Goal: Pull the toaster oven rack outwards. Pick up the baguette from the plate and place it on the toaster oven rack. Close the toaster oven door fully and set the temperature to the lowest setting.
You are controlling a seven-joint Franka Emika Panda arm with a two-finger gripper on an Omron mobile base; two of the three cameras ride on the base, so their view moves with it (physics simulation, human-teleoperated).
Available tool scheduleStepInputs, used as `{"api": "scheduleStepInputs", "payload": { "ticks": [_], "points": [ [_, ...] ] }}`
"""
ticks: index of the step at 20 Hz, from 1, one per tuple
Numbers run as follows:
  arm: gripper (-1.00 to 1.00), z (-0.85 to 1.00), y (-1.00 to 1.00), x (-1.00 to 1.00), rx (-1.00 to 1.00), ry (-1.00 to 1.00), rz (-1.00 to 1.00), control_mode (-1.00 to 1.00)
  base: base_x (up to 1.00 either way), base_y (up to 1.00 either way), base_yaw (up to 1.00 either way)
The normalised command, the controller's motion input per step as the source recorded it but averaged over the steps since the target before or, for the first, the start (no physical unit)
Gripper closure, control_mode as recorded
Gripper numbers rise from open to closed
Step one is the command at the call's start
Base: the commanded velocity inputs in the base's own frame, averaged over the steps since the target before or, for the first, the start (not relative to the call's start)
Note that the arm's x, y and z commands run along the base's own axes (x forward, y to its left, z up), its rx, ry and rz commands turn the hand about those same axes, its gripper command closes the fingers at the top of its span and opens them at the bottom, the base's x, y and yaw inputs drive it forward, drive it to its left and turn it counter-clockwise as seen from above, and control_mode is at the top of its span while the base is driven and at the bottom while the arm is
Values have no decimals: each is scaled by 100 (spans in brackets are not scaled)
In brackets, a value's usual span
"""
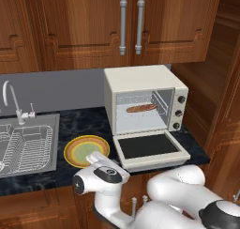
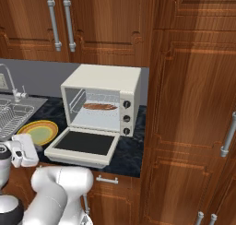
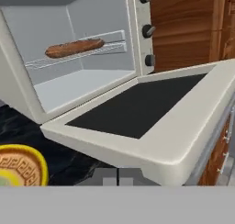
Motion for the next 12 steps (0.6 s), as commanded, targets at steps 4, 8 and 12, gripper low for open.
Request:
{"api": "scheduleStepInputs", "payload": {
  "ticks": [4, 8, 12],
  "points": [
    [100, -42, 4, 1, -10, 0, -15, -100, 0, 0, 0],
    [100, -44, 4, 2, -6, 0, -15, -100, 0, 0, 0],
    [100, -27, 1, 0, 0, -2, -13, -100, 0, 0, 0]
  ]
}}
